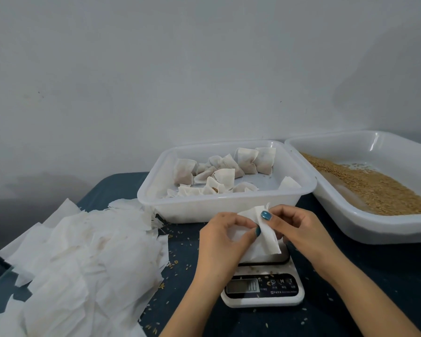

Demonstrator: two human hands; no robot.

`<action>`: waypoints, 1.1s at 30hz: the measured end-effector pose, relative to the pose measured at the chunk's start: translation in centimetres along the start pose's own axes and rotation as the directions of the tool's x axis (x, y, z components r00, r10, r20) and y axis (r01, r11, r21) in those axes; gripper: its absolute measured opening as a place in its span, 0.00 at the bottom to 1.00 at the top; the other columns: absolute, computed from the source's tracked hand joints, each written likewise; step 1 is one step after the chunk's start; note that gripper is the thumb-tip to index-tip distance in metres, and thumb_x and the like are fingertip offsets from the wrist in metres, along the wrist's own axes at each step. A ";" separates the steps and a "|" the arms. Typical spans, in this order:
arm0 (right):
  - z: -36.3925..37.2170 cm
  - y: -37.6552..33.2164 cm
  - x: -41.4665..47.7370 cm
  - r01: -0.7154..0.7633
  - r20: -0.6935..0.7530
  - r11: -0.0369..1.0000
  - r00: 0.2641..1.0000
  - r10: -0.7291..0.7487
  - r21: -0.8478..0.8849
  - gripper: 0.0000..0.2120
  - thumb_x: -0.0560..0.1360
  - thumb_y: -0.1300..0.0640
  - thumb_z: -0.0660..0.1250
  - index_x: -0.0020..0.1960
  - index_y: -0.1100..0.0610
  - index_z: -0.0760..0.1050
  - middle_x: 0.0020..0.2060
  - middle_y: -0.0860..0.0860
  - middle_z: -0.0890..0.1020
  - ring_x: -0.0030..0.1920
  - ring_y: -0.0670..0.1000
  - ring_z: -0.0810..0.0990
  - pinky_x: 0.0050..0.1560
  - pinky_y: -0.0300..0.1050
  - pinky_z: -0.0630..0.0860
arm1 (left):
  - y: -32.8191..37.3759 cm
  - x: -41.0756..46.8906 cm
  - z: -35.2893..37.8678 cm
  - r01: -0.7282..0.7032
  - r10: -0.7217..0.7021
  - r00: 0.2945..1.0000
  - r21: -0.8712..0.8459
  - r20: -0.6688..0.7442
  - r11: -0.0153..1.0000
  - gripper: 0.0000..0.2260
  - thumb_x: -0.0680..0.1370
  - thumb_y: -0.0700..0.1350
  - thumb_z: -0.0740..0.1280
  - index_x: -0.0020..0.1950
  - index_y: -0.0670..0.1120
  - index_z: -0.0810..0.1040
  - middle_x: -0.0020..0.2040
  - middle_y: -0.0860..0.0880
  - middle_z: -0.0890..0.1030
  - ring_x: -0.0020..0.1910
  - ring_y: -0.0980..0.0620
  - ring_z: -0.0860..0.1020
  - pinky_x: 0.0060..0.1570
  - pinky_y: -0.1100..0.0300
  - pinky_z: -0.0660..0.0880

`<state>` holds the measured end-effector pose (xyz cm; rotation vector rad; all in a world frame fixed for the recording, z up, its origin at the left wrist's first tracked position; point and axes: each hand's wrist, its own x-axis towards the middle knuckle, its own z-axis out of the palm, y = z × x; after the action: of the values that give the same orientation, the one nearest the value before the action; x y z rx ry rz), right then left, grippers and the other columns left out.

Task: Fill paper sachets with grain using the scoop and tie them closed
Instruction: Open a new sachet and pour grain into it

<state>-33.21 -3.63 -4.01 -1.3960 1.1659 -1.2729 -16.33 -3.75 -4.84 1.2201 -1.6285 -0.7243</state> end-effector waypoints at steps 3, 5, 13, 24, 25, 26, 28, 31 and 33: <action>-0.1 0.0 0.0 -0.010 0.015 1.000 1.000 0.009 0.030 0.11 0.65 0.43 0.71 0.44 0.46 0.85 0.31 0.46 0.81 0.29 0.40 0.75 0.29 0.31 0.70 | -0.2 0.1 -0.1 0.018 -0.020 0.999 -0.044 -0.049 0.999 0.05 0.73 0.45 0.76 0.41 0.56 0.83 0.46 0.60 0.83 0.50 0.65 0.78 0.49 0.76 0.68; -0.2 0.0 0.0 -0.011 0.022 1.000 1.000 0.011 0.024 0.10 0.65 0.44 0.72 0.44 0.45 0.85 0.32 0.46 0.82 0.30 0.40 0.76 0.29 0.32 0.71 | -0.5 0.3 -0.2 0.042 -0.049 0.996 -0.096 -0.076 0.995 0.04 0.73 0.46 0.75 0.43 0.55 0.83 0.47 0.59 0.84 0.51 0.64 0.79 0.51 0.74 0.70; -0.4 0.3 0.0 0.003 0.024 1.000 1.000 -0.004 0.009 0.04 0.71 0.53 0.72 0.41 0.52 0.84 0.30 0.47 0.79 0.28 0.39 0.72 0.29 0.31 0.69 | -0.2 0.0 0.0 -0.014 0.015 1.000 -0.064 0.014 0.998 0.06 0.70 0.52 0.77 0.46 0.60 0.83 0.52 0.63 0.79 0.57 0.68 0.75 0.52 0.75 0.69; -0.4 0.5 0.1 0.016 0.016 0.999 1.000 -0.016 -0.029 0.09 0.67 0.46 0.73 0.39 0.51 0.83 0.28 0.45 0.80 0.27 0.39 0.74 0.27 0.30 0.68 | 0.0 0.0 -0.2 -0.049 0.049 0.998 -0.004 -0.029 0.999 0.08 0.71 0.47 0.78 0.37 0.58 0.81 0.51 0.58 0.80 0.55 0.66 0.76 0.54 0.75 0.67; -0.4 0.6 0.2 0.017 0.016 0.999 1.000 -0.016 -0.032 0.08 0.67 0.45 0.73 0.39 0.50 0.83 0.29 0.45 0.80 0.28 0.39 0.74 0.28 0.30 0.69 | 0.0 0.0 -0.2 -0.055 0.055 0.998 -0.001 -0.031 0.998 0.08 0.71 0.47 0.77 0.37 0.58 0.81 0.51 0.58 0.79 0.56 0.66 0.76 0.54 0.76 0.67; -0.5 0.6 0.2 0.018 0.015 0.999 1.000 -0.018 -0.039 0.08 0.67 0.45 0.73 0.39 0.49 0.83 0.30 0.46 0.81 0.30 0.40 0.75 0.29 0.31 0.70 | 0.0 0.0 -0.2 -0.061 0.061 0.998 0.009 -0.033 0.998 0.08 0.71 0.47 0.77 0.37 0.58 0.81 0.52 0.59 0.79 0.57 0.66 0.75 0.54 0.76 0.66; -0.6 0.8 0.3 0.024 0.008 0.998 1.000 -0.023 -0.056 0.07 0.67 0.45 0.73 0.39 0.47 0.84 0.31 0.46 0.82 0.31 0.41 0.76 0.31 0.31 0.71 | 0.0 0.1 -0.2 -0.075 0.077 0.996 0.049 -0.040 0.996 0.08 0.72 0.47 0.77 0.37 0.58 0.81 0.54 0.60 0.77 0.58 0.66 0.74 0.54 0.78 0.65; -0.7 0.8 0.4 0.036 0.002 0.997 0.999 -0.036 -0.066 0.05 0.68 0.46 0.72 0.40 0.46 0.84 0.32 0.45 0.82 0.31 0.40 0.76 0.32 0.29 0.71 | 0.0 0.1 -0.3 -0.092 0.099 0.994 0.123 -0.054 0.988 0.07 0.73 0.50 0.76 0.38 0.59 0.80 0.56 0.62 0.74 0.60 0.67 0.72 0.51 0.80 0.62; -0.7 0.8 0.5 0.037 -0.010 0.997 0.999 -0.038 -0.068 0.06 0.67 0.46 0.72 0.40 0.46 0.84 0.33 0.45 0.83 0.31 0.39 0.77 0.32 0.29 0.72 | -0.1 0.0 -0.3 -0.102 0.113 0.992 0.158 -0.064 0.982 0.06 0.73 0.52 0.75 0.39 0.58 0.80 0.58 0.63 0.73 0.61 0.67 0.70 0.51 0.80 0.61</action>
<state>-33.96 -4.23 -4.70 -1.4678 1.2053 -1.2801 -15.98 -3.76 -4.79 1.2426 -1.7010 -0.4877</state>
